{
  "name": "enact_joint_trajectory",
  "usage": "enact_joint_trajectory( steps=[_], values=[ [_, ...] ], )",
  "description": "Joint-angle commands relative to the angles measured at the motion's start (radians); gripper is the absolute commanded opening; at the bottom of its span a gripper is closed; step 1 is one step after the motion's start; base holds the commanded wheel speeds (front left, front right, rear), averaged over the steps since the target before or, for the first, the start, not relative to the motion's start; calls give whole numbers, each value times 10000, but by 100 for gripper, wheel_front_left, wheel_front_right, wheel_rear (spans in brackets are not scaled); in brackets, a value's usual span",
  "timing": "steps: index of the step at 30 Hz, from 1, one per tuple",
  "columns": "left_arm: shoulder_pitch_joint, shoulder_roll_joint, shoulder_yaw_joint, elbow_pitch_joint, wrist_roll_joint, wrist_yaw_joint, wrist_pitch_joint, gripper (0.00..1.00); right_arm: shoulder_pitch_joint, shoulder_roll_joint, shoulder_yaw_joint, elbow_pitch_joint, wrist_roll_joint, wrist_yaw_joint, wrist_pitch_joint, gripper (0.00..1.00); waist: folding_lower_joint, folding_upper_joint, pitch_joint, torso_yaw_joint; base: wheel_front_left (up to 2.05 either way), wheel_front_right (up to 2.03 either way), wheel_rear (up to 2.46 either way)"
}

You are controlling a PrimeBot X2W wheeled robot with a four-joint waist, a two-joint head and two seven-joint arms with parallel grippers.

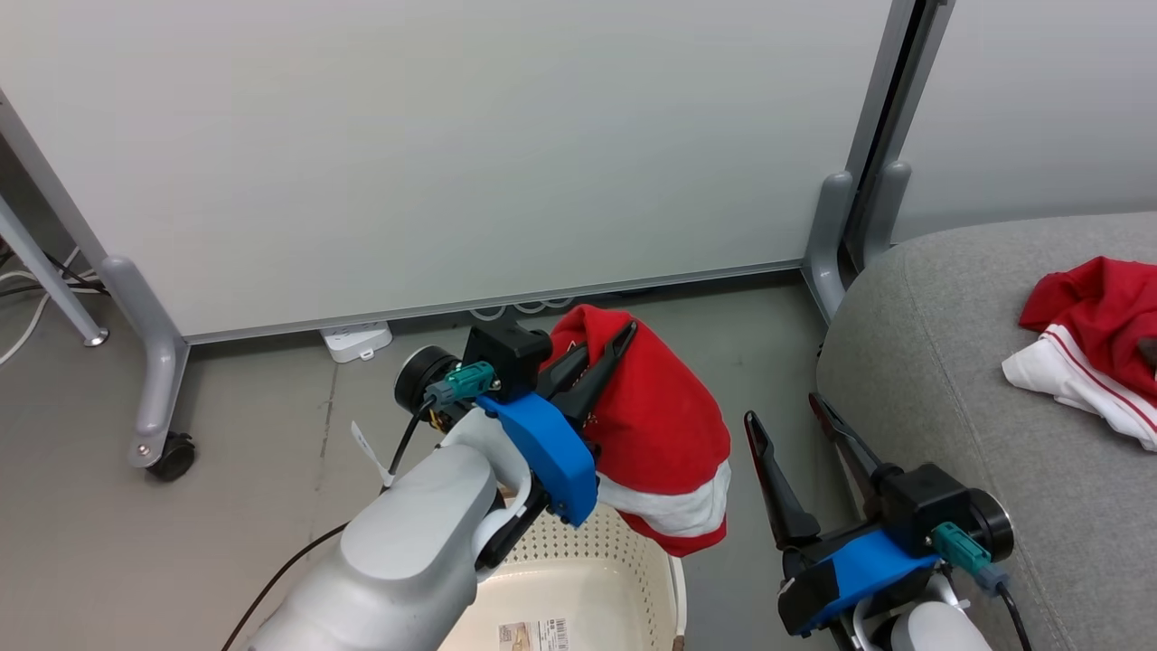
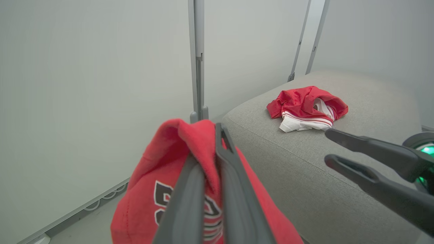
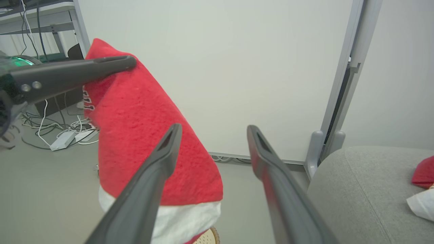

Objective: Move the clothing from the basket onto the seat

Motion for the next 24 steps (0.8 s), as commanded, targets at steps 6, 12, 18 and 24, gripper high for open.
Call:
enact_joint_trajectory(
  steps=[6,12,18,24],
  values=[
    [-127,-3,-151,98,-216,-14,-33,0,26,-3,268,55,113,-11,14,100,0,-1,35,-80,0,0,0],
    [-158,-7,-281,84,-336,-14,-33,0,-397,-5,1054,261,255,-11,190,100,0,-1,63,-156,0,0,0],
    [-159,-4,-515,-80,-530,-14,-33,0,-1061,-6,1893,1048,368,-11,434,100,0,-1,100,-229,0,0,0],
    [-157,-2,-855,-343,-815,-12,-35,0,-1865,-6,2363,2265,464,-11,411,100,0,-1,93,-180,0,0,0]
  ],
)
